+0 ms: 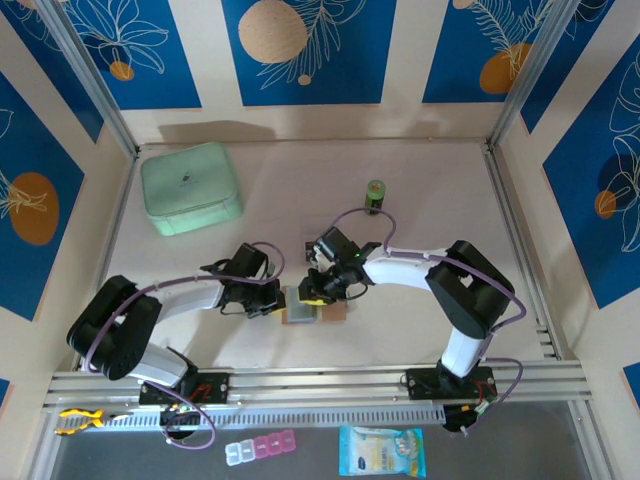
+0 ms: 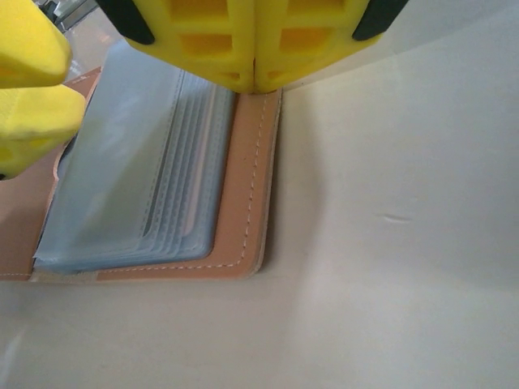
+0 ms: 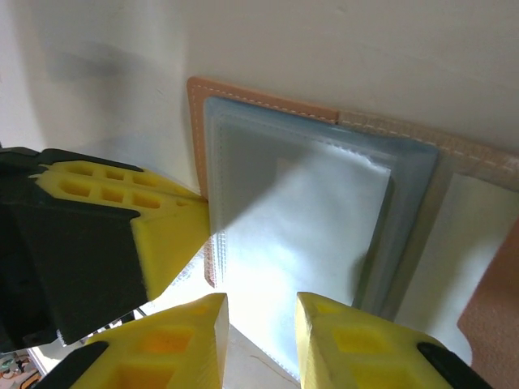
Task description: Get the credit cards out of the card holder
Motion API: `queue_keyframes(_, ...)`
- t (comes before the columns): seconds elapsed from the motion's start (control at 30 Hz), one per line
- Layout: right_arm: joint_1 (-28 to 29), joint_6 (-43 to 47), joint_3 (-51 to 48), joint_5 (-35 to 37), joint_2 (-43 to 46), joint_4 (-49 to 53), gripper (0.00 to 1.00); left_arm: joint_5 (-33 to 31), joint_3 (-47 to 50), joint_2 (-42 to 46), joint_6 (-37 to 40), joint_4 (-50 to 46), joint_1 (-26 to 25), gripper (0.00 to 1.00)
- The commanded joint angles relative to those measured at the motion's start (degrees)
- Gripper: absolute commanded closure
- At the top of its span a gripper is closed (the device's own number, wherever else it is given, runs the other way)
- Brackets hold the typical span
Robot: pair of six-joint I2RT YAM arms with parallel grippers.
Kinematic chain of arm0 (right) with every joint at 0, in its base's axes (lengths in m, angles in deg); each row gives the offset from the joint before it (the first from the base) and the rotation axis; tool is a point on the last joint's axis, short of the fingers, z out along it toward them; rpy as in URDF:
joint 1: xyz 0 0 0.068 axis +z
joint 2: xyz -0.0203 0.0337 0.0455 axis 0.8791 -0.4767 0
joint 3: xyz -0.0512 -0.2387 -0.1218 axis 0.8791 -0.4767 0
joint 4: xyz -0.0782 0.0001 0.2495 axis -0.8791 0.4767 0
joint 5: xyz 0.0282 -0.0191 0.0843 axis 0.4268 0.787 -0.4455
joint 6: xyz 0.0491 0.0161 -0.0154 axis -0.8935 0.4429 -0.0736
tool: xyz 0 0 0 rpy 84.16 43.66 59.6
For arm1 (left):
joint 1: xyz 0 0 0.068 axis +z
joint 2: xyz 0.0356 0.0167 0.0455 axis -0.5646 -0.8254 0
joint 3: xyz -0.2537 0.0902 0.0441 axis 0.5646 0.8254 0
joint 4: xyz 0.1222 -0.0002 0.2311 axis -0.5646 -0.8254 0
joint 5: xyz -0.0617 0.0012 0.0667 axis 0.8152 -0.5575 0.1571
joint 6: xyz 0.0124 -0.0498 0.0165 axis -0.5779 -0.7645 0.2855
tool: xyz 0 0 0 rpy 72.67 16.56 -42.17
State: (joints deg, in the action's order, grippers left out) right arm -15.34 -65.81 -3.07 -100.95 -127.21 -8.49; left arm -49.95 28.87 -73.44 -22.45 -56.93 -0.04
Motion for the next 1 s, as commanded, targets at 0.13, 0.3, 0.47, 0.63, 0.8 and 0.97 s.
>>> queue_keyframes(0.13, 0.39, 0.20, 0.89, 0.37, -1.45, 2.80, 0.72, -3.13, -1.25, -0.15, 0.75, -4.03, -0.54, 0.99)
queue_keyframes(0.3, 0.15, 0.38, 0.41, 2.47, 0.14, 4.34, 0.72, -3.54, -1.53, -0.83, 1.27, -4.50, -0.49, 0.99)
queue_keyframes(0.47, -0.39, 0.37, -0.79, 3.00, 1.66, 4.36, 0.73, -3.65, -1.79, -1.24, 1.44, -4.64, -0.52, 0.99)
queue_keyframes(0.63, -0.76, 0.48, -1.50, 2.74, 1.76, 4.29, 0.73, -3.93, -2.53, -0.56, 1.43, -5.39, -0.56, 0.99)
queue_keyframes(0.8, -0.84, 0.48, -1.80, 1.96, 0.79, 3.51, 0.74, -4.00, -3.49, 0.78, 1.29, -6.38, -0.55, 0.98)
queue_keyframes(0.97, -0.84, 0.24, -2.24, 2.13, 0.86, 3.05, 0.76, -3.93, -4.25, 2.39, 0.99, -6.91, -0.49, 0.98)
